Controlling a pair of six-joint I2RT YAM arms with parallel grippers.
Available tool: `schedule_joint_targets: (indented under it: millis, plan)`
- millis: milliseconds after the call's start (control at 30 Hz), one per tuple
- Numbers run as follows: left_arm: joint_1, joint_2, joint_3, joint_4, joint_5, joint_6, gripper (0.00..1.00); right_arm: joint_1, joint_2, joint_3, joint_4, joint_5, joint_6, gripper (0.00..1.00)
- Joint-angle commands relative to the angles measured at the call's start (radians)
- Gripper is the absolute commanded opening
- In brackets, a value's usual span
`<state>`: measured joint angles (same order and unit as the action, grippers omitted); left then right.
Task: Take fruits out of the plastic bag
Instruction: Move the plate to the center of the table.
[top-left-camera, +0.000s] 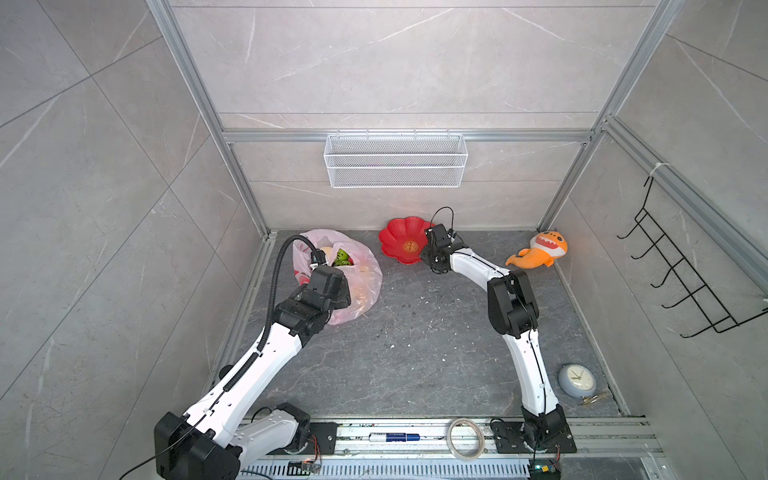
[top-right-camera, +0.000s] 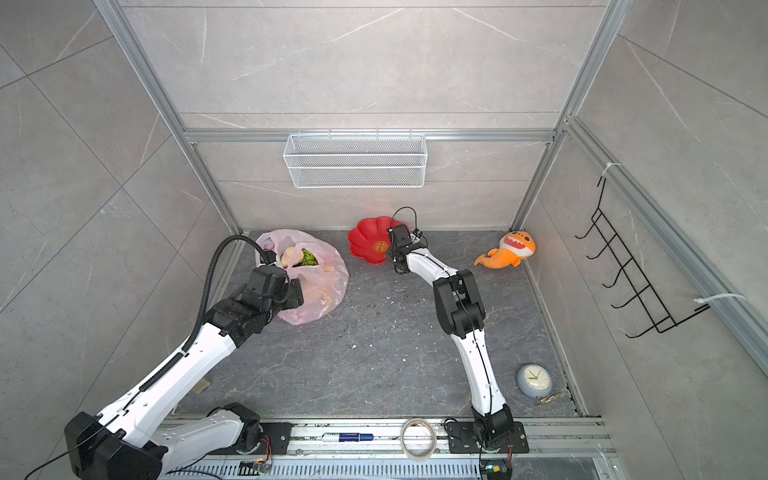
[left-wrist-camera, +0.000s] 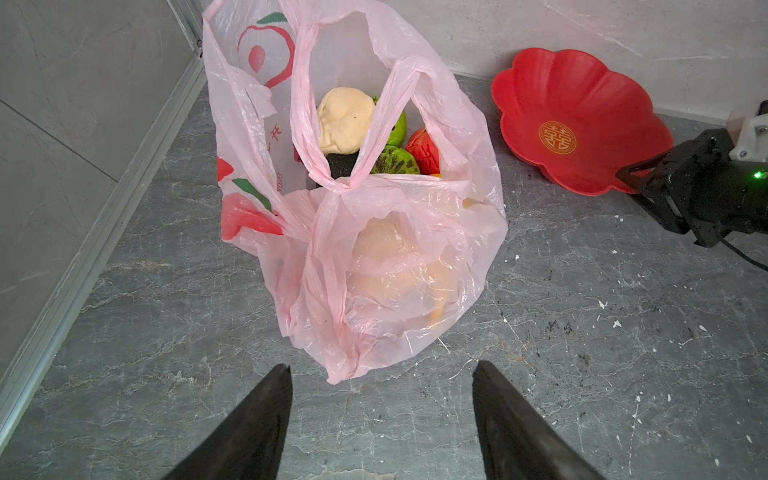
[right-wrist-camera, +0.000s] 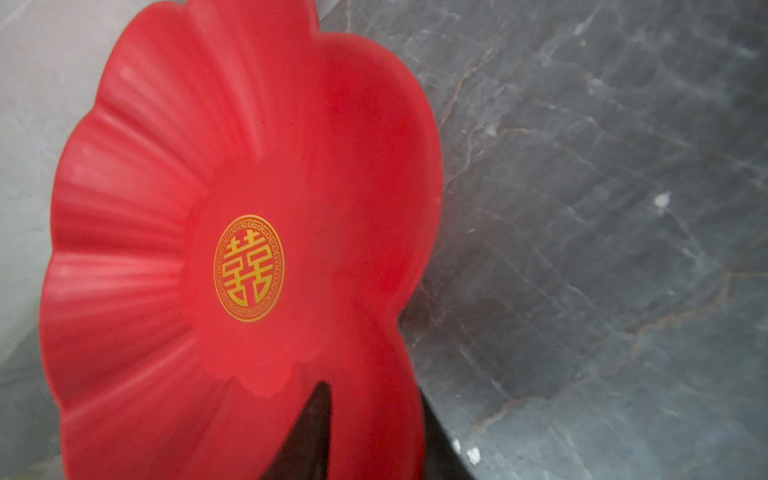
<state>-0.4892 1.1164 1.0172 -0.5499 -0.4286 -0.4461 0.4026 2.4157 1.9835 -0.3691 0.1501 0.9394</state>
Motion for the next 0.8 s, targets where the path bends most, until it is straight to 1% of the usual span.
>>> schedule_joint_targets:
  millis: [0, 67, 100, 167, 200, 300, 333, 367, 533, 633, 700, 767]
  plan:
    - [-0.005, -0.014, 0.027, 0.019, -0.017, 0.026, 0.71, -0.004, 0.030, 0.035, -0.033, -0.006, 0.001, 0.25]
    - [-0.005, -0.015, 0.027, 0.019, -0.021, 0.027, 0.71, -0.005, 0.028, 0.034, -0.039, -0.003, -0.002, 0.24]
    - [-0.005, -0.014, 0.026, 0.018, -0.018, 0.028, 0.71, -0.005, 0.027, 0.034, -0.040, -0.002, -0.004, 0.21]
    - [-0.005, -0.018, 0.027, 0.021, -0.019, 0.027, 0.71, -0.006, 0.026, 0.034, -0.044, 0.001, -0.004, 0.19]
    - [-0.005, -0.020, 0.027, 0.023, -0.019, 0.027, 0.71, -0.008, 0.025, 0.034, -0.045, -0.001, -0.004, 0.15]
    - [-0.005, -0.027, 0.023, 0.022, -0.025, 0.028, 0.70, -0.010, 0.023, 0.034, -0.052, -0.001, -0.007, 0.10]
    - [-0.005, -0.030, 0.022, 0.022, -0.027, 0.029, 0.70, -0.011, 0.021, 0.035, -0.055, -0.001, -0.008, 0.06]
    - [-0.004, -0.035, 0.019, 0.022, -0.028, 0.029, 0.70, -0.010, 0.018, 0.033, -0.058, -0.001, -0.009, 0.04]
    - [-0.005, -0.048, 0.012, 0.019, -0.030, 0.025, 0.69, -0.012, -0.018, 0.001, -0.066, -0.001, -0.025, 0.03]
    - [-0.005, -0.066, 0.006, 0.016, -0.027, 0.020, 0.69, -0.012, -0.061, -0.048, -0.072, -0.002, -0.036, 0.02]
    - [-0.005, -0.083, -0.003, 0.016, -0.027, 0.019, 0.69, -0.017, -0.101, -0.100, -0.077, -0.006, -0.039, 0.01]
    - [-0.005, -0.098, -0.006, 0.007, -0.036, 0.020, 0.69, -0.021, -0.165, -0.197, -0.057, -0.010, -0.034, 0.00]
